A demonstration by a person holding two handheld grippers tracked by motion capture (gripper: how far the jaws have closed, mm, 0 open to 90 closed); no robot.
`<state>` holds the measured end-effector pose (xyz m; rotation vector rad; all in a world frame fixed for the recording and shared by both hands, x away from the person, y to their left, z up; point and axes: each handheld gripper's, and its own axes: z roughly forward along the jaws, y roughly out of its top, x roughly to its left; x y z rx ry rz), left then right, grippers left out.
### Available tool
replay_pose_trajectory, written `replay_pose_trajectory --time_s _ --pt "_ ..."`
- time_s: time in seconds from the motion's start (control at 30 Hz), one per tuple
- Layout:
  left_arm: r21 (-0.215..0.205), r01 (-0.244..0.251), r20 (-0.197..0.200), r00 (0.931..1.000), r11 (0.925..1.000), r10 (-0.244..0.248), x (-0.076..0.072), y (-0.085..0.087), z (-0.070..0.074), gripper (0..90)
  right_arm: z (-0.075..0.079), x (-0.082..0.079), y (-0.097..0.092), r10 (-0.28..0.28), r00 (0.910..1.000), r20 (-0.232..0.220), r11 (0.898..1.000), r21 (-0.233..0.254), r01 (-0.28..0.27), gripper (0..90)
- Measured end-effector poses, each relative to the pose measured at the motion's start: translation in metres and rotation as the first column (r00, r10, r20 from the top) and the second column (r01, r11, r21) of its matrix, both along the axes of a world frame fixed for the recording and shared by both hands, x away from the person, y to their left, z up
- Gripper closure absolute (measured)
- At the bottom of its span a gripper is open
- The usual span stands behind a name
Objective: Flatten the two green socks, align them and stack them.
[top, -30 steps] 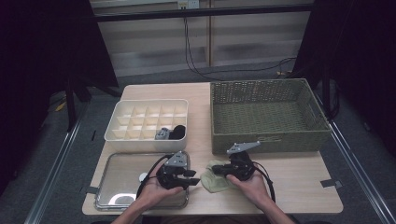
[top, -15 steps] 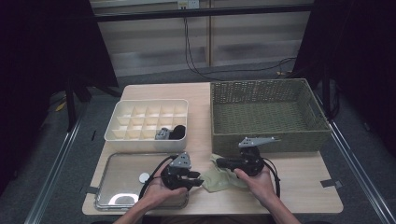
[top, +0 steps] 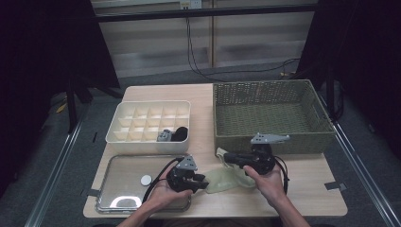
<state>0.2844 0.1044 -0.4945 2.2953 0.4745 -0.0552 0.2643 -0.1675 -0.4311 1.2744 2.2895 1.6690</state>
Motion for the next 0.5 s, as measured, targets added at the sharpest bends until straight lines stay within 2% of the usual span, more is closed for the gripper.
replay_pose_trajectory --time_s 0.1,0.13,0.2,0.23,0.4,0.47,0.5 --pt "0.001 0.001 0.016 0.9999 1.0 -0.001 0.0 -0.003 -0.001 65.6 0.004 -0.001 -0.002 -0.002 0.9999 0.01 1.0 0.007 0.002 88.4" --pt "0.018 0.006 0.023 0.9997 0.9998 -0.007 0.0 -0.003 0.0 65.6 0.006 -0.001 -0.004 -0.007 0.9999 0.015 1.0 0.013 0.007 88.4" --pt "0.011 -0.001 0.023 0.9997 0.9999 0.0 0.001 -0.004 0.0 65.6 0.011 -0.002 -0.005 -0.009 0.9997 0.025 1.0 0.025 0.008 88.4" --pt "0.031 0.006 0.03 0.9995 0.9995 -0.007 0.001 -0.005 0.001 65.4 0.013 -0.003 -0.005 -0.01 0.9994 0.033 0.999 0.036 0.009 88.4" --pt "0.027 0.003 0.027 0.9996 0.9996 -0.003 0.001 -0.006 0.001 65.4 0.017 -0.004 -0.003 -0.003 0.9992 0.041 0.999 0.044 0.002 88.4" --pt "-0.002 -0.011 0.022 0.9997 0.9999 0.011 0.0 -0.005 0.001 65.4 0.021 -0.004 0.0 0.0 0.9989 0.047 0.999 0.05 -0.002 88.4" --pt "-0.002 -0.011 0.022 0.9997 0.9999 0.011 0.0 -0.005 0.001 65.4 0.021 -0.004 0.0 0.0 0.9989 0.047 0.999 0.05 -0.002 88.4"
